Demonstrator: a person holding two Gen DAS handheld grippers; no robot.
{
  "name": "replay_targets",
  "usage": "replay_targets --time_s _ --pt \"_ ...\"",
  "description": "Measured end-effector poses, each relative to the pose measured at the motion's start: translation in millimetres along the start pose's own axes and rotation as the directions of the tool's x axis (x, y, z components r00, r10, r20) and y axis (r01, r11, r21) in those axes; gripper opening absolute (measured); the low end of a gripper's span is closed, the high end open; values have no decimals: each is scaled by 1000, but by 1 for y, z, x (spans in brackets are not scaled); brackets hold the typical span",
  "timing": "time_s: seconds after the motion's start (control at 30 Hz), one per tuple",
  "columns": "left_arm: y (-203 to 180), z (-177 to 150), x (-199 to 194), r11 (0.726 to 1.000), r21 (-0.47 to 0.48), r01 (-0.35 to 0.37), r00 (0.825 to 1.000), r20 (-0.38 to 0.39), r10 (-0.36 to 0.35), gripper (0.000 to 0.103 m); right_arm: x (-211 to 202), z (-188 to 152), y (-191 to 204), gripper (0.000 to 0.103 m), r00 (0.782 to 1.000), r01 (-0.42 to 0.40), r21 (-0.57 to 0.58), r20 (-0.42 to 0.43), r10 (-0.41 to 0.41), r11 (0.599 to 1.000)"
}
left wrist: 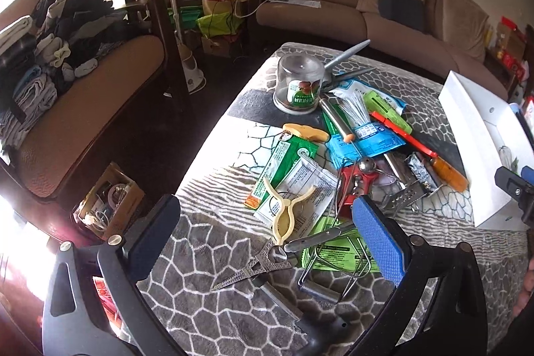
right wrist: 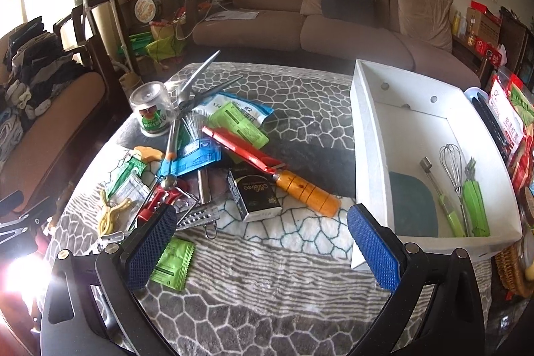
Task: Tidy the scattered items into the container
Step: 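Move both tools toward the pile of utensils on the table, then lower the right tool onto the wire jar lifter and close on it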
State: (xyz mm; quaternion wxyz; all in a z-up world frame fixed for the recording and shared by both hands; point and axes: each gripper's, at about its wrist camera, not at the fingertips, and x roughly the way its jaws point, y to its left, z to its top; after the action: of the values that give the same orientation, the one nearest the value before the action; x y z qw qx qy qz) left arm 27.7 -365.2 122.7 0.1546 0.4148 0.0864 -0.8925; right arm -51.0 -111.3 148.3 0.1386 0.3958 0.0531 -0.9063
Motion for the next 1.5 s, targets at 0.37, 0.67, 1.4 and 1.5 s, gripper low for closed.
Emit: replay_targets --time_s 0.37,0.67,1.4,1.5 --pt "3 -33 35 998 42 40 997 -73 -37 102 65 -22 39 100 942 -246 154 -195 273 957" --pt "26 -37 31 996 -8 87 994 -70 -87 96 112 -47 77 75 906 -245 192 -305 295 950" --pt "42 -53 43 990 -65 123 988 -88 -129 96 97 -35 76 49 888 -292 233 -295 354 928" --pt "37 -53 44 991 -46 128 987 -90 -132 96 107 -29 80 50 834 -339 339 -323 446 878"
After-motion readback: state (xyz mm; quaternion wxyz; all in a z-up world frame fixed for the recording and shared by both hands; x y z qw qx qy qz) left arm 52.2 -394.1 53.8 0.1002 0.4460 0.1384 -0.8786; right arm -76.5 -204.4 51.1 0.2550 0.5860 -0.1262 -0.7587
